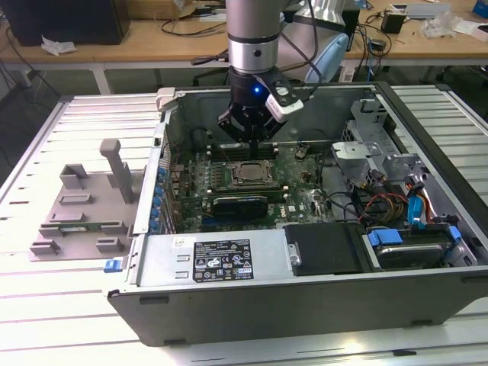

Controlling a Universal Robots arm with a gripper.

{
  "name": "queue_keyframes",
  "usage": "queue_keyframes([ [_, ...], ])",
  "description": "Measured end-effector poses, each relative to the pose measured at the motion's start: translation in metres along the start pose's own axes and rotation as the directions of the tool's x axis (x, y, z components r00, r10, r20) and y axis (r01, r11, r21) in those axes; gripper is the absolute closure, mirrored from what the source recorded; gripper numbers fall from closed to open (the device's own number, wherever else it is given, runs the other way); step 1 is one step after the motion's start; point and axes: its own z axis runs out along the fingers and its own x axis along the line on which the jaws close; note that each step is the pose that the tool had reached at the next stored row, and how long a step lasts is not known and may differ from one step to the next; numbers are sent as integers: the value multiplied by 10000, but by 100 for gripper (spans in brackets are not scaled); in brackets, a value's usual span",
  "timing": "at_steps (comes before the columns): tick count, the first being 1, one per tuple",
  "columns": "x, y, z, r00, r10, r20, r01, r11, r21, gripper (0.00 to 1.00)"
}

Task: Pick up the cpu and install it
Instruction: 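Close the cpu cover, then install the first cpu locking lever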

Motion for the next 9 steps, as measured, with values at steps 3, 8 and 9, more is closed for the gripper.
queue_keyframes([
  [3,0,0,-1,10000,0,1,0,10000,-2,89],
  [8,0,0,-4,10000,-1,0,1,10000,-1,89],
  [9,0,0,-4,10000,-1,0,1,10000,-1,89],
])
